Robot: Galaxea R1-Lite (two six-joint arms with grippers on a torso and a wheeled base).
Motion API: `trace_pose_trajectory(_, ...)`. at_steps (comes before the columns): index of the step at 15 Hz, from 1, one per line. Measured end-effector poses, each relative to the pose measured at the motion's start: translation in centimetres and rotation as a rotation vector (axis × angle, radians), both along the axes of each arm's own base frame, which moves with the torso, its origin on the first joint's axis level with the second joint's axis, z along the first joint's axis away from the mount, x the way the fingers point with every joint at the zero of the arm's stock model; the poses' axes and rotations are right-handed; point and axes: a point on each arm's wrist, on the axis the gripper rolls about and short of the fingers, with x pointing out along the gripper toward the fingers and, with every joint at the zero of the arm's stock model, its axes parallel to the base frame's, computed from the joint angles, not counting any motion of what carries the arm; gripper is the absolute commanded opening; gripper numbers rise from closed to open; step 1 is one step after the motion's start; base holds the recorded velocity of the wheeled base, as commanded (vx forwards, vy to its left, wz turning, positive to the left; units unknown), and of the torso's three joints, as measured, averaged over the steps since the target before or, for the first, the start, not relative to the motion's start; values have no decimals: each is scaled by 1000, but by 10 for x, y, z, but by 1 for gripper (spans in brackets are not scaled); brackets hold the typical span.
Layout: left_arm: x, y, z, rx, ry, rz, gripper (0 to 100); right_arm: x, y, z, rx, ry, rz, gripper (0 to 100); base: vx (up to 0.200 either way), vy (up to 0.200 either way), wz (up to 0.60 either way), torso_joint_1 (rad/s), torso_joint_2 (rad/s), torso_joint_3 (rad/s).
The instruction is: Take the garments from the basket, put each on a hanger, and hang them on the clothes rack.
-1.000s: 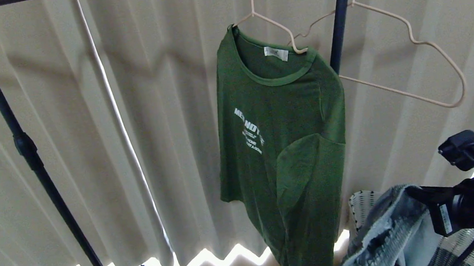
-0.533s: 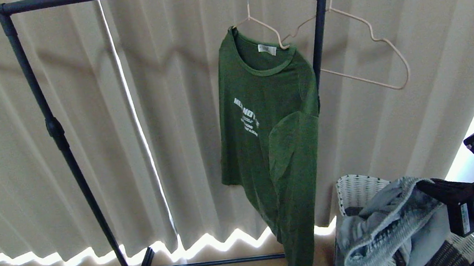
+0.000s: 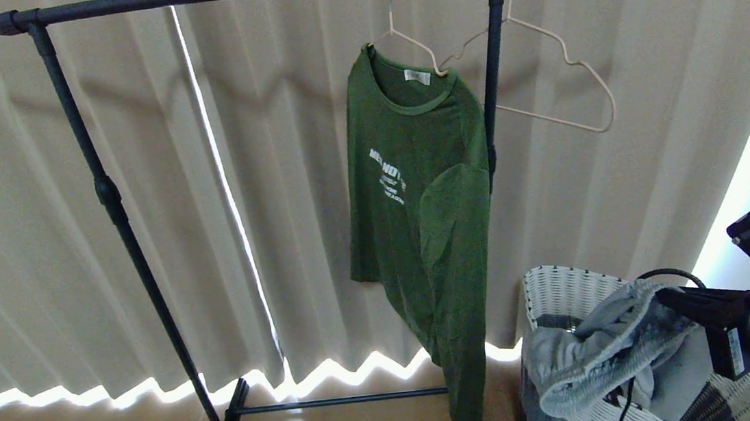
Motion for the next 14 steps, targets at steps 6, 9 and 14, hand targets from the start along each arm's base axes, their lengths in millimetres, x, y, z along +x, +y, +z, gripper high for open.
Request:
trace_pose_trajectory(6,0,-1,0,20,-2,-68,100,-2,10,4,6,-13,109,0,0,0,0,0,0,0)
trace_pose_trajectory(9,-2,-2,7,-9,-40,-103,100,2,22,20,31,-63,224,0,0,0,0,0,0,0)
trace_pose_trajectory(14,-14,-5,70,-78,-207,-288,100,12,44,39,62,-109,329,0,0,0,0,0,0,0)
